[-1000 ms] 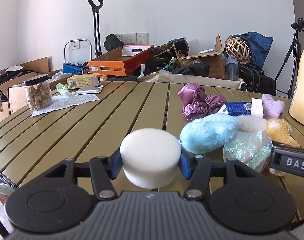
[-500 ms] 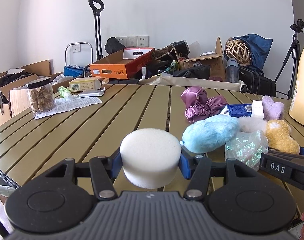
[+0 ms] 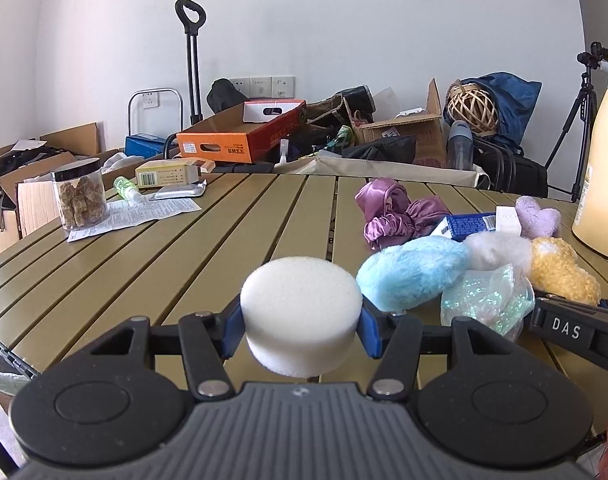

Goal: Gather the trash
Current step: 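Lift the foam cylinder and plush toy and carry both tools toward the bin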

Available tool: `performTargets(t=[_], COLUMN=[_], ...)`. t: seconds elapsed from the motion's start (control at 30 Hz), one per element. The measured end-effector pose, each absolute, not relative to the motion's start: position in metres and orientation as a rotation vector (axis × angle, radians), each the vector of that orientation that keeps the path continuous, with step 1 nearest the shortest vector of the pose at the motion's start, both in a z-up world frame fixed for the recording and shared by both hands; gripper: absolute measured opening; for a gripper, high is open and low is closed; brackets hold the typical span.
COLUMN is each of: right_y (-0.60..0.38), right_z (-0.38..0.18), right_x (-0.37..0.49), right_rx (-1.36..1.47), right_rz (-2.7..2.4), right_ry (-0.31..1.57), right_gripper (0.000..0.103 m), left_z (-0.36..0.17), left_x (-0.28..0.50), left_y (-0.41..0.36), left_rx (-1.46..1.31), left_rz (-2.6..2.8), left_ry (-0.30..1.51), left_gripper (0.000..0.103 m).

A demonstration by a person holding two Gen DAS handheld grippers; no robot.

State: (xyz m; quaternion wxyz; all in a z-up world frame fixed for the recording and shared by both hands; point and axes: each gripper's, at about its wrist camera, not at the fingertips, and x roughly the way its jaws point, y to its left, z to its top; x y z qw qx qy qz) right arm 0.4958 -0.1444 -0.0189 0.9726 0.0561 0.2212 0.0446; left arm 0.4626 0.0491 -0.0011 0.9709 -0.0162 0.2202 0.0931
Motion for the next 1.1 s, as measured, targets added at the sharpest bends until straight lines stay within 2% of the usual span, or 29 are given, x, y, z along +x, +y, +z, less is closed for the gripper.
performTargets(t=[1.1], right_y=[-0.171], right_z=[0.014], right_x=[0.425], right_rx=[0.123], right_rz=[0.127], right_ry=[0.326], right_gripper=[0.048], left_z=[0.02], left_x=[0.416], left_y=[0.031], left_rx=[-0.04], left_rz=[0.148], left_ry=[0.39], left_gripper=[0.057])
